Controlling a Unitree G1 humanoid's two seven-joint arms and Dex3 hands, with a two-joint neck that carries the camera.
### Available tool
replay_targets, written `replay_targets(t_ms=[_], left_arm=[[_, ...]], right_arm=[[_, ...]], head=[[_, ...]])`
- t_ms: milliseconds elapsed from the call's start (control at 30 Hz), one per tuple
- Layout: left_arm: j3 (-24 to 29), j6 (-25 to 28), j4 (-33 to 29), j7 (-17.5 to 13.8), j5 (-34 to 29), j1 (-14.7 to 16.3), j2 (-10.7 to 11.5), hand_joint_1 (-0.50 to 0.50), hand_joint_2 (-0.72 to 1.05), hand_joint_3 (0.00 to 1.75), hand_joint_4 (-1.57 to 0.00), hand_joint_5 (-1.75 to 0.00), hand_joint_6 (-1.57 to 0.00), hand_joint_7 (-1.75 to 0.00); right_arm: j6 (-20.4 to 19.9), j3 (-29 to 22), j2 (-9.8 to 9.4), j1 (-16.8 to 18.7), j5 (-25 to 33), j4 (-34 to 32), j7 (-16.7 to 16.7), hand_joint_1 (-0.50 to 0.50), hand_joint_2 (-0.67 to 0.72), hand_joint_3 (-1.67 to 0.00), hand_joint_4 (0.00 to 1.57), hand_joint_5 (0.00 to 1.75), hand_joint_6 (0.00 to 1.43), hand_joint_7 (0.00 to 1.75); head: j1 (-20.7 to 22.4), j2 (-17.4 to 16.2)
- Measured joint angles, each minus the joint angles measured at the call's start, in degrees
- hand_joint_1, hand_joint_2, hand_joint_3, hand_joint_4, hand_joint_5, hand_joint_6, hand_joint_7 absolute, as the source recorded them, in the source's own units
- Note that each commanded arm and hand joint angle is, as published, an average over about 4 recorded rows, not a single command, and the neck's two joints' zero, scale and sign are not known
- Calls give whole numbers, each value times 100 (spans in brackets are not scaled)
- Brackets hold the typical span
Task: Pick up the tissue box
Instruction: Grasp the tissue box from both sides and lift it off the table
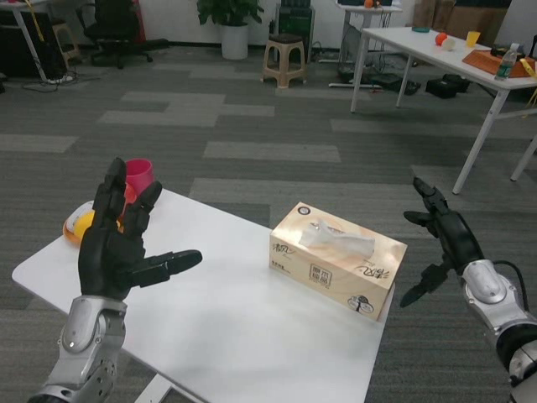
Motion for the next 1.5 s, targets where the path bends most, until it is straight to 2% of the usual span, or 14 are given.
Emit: replay_targets(t_ms=[367, 500, 633, 967, 1233, 1367, 1500], left_arm=[[-36, -9, 3, 0, 1, 1, -5, 50, 43, 0, 0, -62, 0, 0], [-42, -9, 3, 0, 2, 1, -4, 50, 43, 0, 0, -62, 0, 0], [-52, -9, 3, 0, 2, 1, -4, 50, 43, 0, 0, -62, 0, 0], [-82, -10, 3, 0, 1, 1, -3, 50, 43, 0, 0, -62, 0, 0], [-97, -10, 3, 0, 2, 1, -3, 50, 38, 0, 0, -62, 0, 0], [-109, -10, 3, 0, 1, 1, -3, 50, 43, 0, 0, -62, 0, 0], [-130, -10, 6, 0, 3, 1, -5, 50, 43, 0, 0, -62, 0, 0]], right_arm=[[18, 50, -13, -240, -1, 501, 5, -38, 41, -8, 37, 58, 0, 14], [22, 50, -9, -254, -2, 634, 5, -38, 41, -8, 37, 58, 0, 14], [24, 41, 16, -261, -3, 751, 6, -38, 41, -8, 37, 58, 0, 14], [27, -20, 137, -274, -13, 1060, 20, -38, 41, -8, 37, 58, 0, 14], [31, -22, 318, -285, -14, 1269, 23, -38, 41, -8, 41, 58, 0, 14], [49, -11, 385, -301, -13, 1307, 21, -38, 41, -8, 43, 58, 0, 14], [82, 53, 592, -321, -22, 1351, 9, -38, 41, -8, 44, 58, 0, 14]], head=[[-362, 61], [-713, 85], [-1259, 134], [-2023, 48], [-2334, -93], [-2366, -159], [-2424, -238]])
